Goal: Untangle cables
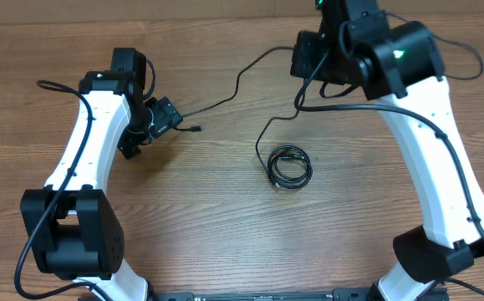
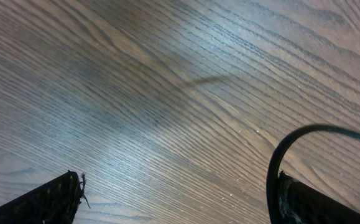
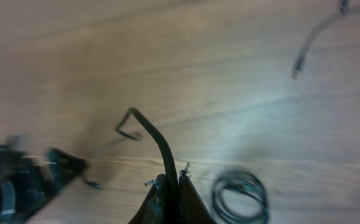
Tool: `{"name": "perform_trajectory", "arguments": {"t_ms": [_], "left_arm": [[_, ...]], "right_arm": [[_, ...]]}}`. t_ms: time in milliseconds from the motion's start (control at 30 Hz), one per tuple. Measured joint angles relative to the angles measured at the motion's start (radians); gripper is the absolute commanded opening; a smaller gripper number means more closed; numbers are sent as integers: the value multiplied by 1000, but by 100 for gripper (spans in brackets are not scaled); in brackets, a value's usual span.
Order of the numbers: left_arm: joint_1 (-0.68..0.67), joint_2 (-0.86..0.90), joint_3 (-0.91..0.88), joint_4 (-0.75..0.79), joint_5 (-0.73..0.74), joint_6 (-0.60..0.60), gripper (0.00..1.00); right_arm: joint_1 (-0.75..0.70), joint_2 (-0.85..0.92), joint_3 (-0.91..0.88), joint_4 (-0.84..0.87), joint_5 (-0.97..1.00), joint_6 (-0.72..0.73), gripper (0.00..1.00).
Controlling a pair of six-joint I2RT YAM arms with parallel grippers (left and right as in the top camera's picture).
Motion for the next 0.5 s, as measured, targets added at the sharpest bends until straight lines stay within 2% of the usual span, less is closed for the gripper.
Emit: {"name": "perform_trajectory", "arguments": {"t_ms": [200,367,500], "left_arm": [[0,0,0,0,11,18,99],[0,0,0,-7,15,18,100],[0,0,0,-7,15,18,100]], "right_arm": [[0,-1,161,11,-98,7,4],[-11,-1,222,29,-132,12,4],[-94,-1,248,45,-154,19,4]]}}
